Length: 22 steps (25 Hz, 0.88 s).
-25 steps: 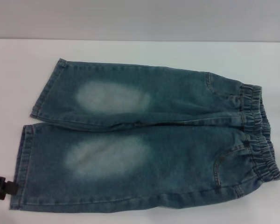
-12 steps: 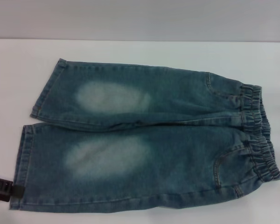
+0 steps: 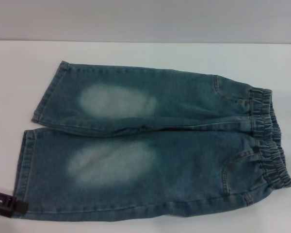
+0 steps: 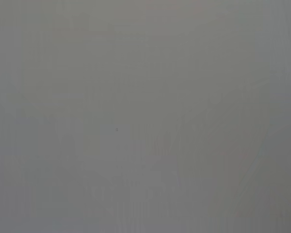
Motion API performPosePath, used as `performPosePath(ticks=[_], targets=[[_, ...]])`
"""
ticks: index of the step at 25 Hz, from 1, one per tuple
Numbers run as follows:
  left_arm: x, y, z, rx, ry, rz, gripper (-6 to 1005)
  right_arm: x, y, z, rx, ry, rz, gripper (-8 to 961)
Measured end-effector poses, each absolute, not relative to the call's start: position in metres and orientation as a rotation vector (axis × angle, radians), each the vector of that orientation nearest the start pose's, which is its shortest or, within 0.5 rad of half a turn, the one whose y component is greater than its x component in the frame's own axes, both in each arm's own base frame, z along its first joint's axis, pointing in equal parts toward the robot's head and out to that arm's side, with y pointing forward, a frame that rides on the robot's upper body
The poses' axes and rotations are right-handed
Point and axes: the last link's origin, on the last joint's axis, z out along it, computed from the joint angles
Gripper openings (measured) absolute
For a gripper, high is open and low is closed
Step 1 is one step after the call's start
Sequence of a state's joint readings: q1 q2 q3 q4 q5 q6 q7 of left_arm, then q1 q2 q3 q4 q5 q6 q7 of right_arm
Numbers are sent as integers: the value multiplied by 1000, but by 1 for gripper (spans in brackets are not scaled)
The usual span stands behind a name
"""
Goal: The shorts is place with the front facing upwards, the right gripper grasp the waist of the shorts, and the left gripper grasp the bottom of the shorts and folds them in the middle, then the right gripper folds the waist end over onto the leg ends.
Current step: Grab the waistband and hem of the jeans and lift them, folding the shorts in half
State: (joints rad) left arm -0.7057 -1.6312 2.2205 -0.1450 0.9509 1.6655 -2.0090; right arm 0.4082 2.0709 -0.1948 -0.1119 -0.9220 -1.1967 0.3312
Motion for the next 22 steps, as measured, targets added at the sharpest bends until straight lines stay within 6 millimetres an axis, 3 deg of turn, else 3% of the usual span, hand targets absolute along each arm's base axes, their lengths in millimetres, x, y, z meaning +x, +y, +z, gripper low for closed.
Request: performPosePath(ticks=[22], targets=[[-370, 271, 90, -2389, -2116, 55, 800, 397, 308, 70, -1206, 646, 653, 649]])
